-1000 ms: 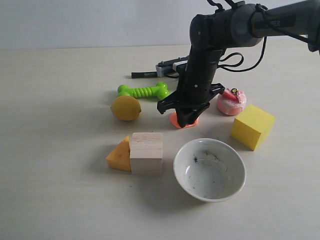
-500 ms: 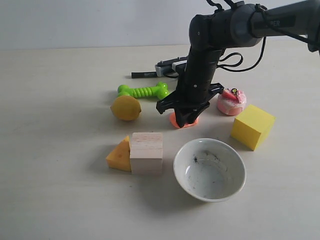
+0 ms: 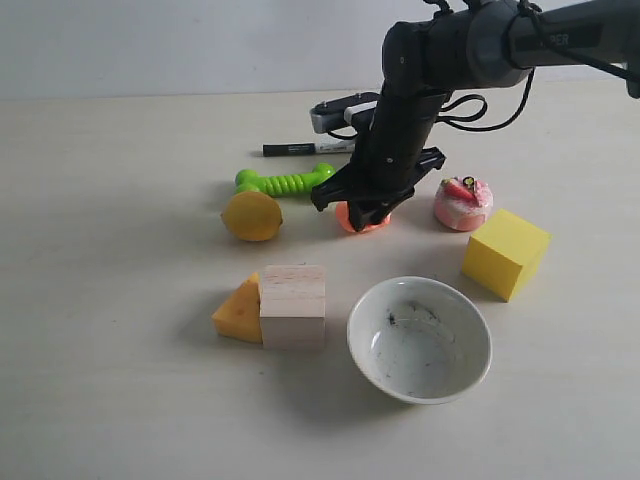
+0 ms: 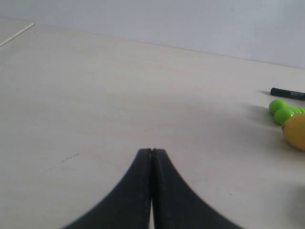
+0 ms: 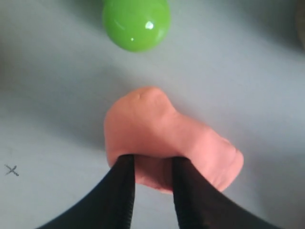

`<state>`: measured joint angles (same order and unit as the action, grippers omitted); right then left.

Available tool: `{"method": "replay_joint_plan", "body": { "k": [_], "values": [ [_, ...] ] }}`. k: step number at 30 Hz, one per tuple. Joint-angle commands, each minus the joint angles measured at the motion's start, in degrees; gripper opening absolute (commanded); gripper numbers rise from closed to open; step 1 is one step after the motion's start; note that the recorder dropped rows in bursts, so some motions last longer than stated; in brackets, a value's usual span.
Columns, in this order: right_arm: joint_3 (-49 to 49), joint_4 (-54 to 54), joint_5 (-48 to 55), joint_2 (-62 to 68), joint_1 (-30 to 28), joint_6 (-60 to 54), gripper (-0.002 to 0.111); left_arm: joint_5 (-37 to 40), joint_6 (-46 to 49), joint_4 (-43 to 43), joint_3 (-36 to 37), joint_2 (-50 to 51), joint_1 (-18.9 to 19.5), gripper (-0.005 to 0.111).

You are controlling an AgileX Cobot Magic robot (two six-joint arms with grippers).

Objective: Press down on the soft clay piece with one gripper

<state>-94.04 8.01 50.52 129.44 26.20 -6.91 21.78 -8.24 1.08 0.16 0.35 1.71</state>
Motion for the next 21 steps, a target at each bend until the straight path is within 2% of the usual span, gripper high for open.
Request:
{"method": "replay_joint_plan", "body": {
  "k": [1,21],
  "values": [
    [-0.12,1.14,0.17,-0.67,-0.18,-0.40,0.029,-0.88,-0.43,0.00,-0.16,-0.35,-0.01,0.000],
    [-0.12,0.90,6.12,-0.67,-0.18,1.13,0.029,-0.88,-0.43,0.00,-0.16,-0.35,-0.01,0.000]
  ]
}}
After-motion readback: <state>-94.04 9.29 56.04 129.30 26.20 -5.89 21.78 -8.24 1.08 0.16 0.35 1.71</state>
